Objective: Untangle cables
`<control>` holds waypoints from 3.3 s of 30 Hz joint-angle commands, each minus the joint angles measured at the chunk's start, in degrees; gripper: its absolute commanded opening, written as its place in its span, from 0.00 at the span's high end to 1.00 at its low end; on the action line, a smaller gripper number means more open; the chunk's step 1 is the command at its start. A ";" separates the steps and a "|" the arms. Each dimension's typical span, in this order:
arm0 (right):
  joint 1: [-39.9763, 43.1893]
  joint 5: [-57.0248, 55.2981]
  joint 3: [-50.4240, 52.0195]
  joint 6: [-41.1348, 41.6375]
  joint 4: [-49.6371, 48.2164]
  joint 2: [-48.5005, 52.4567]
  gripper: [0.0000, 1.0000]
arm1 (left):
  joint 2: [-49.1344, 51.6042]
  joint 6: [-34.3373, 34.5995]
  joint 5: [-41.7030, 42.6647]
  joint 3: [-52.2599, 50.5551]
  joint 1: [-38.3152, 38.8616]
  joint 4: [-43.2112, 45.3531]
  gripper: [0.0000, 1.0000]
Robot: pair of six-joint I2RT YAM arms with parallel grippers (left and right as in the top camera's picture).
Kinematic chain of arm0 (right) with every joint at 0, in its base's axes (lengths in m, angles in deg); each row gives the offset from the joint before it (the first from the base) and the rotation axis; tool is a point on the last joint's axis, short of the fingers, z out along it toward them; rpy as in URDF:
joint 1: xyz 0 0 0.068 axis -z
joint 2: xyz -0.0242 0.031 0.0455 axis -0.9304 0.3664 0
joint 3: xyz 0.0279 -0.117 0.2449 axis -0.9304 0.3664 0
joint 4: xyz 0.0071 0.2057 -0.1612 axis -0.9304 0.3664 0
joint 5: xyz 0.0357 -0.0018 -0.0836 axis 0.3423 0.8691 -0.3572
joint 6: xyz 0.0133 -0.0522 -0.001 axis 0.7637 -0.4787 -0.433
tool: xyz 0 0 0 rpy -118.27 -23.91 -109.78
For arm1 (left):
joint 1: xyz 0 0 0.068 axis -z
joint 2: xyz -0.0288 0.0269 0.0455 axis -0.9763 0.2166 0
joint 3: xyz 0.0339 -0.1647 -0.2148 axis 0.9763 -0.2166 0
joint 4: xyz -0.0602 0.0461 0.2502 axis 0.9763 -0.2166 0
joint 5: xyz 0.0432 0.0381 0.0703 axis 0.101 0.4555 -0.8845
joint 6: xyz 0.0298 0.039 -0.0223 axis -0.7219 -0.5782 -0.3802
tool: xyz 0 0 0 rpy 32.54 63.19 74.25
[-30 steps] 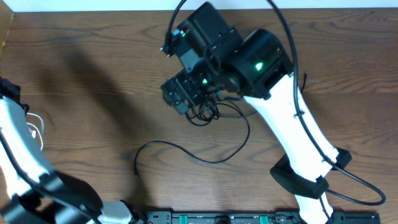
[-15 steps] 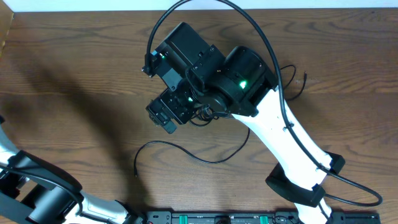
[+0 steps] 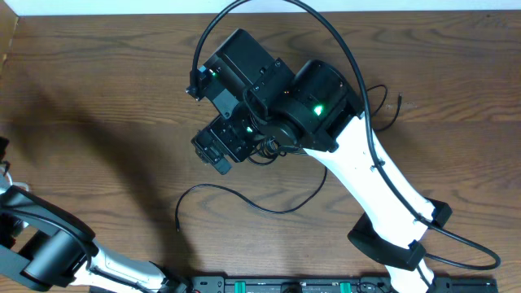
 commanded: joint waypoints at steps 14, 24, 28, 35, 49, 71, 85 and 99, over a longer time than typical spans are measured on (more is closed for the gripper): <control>-0.28 0.20 0.15 -0.22 0.20 -1.40 0.01 | -6.49 5.25 2.86 4.00 0.68 1.68 0.92; -0.28 0.20 0.15 -0.22 0.20 -1.40 0.01 | -5.86 5.16 -15.87 -0.72 -4.48 -1.09 0.92; -0.28 0.17 0.15 -0.22 0.17 -1.40 0.01 | -5.75 5.14 -24.13 -0.74 -6.38 -2.36 0.92; -0.31 0.20 0.15 -0.22 0.20 -1.38 0.01 | -5.75 4.94 -16.39 -0.74 -6.14 -1.22 0.92; -0.28 0.20 0.15 -0.39 0.17 -1.33 0.01 | -4.39 -8.37 9.18 0.33 0.26 4.33 0.92; -0.31 0.20 1.20 -0.39 0.20 -1.33 0.01 | -3.50 -6.19 -3.50 0.55 -3.69 1.38 0.91; -0.28 0.17 2.78 -0.39 0.17 -1.33 0.01 | -3.28 -2.34 -13.86 0.50 -3.93 -0.59 0.89; -0.28 0.20 2.78 -0.39 0.17 -1.33 0.01 | -2.32 -2.29 -9.11 0.44 -4.04 -0.39 0.49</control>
